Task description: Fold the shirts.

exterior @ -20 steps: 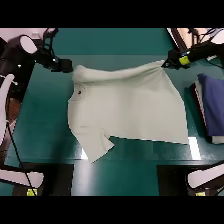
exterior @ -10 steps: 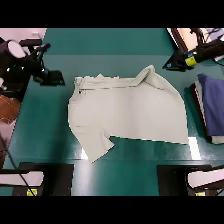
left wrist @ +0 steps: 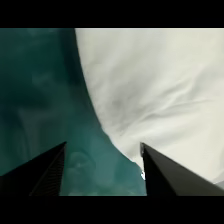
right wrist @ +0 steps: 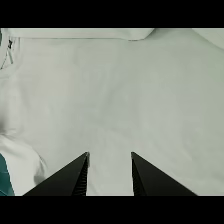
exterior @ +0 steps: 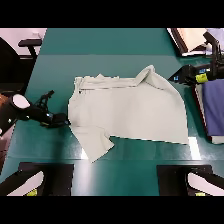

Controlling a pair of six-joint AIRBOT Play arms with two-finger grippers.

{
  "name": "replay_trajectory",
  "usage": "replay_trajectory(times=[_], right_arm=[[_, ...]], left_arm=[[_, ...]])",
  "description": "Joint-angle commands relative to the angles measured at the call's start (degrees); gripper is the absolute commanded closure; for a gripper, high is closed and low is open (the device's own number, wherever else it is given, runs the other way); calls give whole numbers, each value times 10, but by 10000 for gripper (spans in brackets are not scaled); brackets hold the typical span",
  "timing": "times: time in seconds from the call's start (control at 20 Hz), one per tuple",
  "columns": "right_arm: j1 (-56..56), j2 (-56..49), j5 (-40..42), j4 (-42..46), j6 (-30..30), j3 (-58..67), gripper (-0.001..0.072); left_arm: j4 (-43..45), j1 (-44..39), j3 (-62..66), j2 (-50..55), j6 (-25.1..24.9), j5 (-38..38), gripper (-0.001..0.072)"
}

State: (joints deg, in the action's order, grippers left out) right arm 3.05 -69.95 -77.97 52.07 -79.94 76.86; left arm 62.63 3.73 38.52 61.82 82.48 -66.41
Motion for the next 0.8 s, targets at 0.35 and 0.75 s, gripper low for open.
replay_trajectory(times=[0.35,0.75], right_arm=[[0,45,17,-1,0,-46,394],[-54,54,-38,5,0,-75,397]], left_arm=[[-101,-92,-74,-12,-13,131,161],[-102,-93,-34,-14,-13,118,679]])
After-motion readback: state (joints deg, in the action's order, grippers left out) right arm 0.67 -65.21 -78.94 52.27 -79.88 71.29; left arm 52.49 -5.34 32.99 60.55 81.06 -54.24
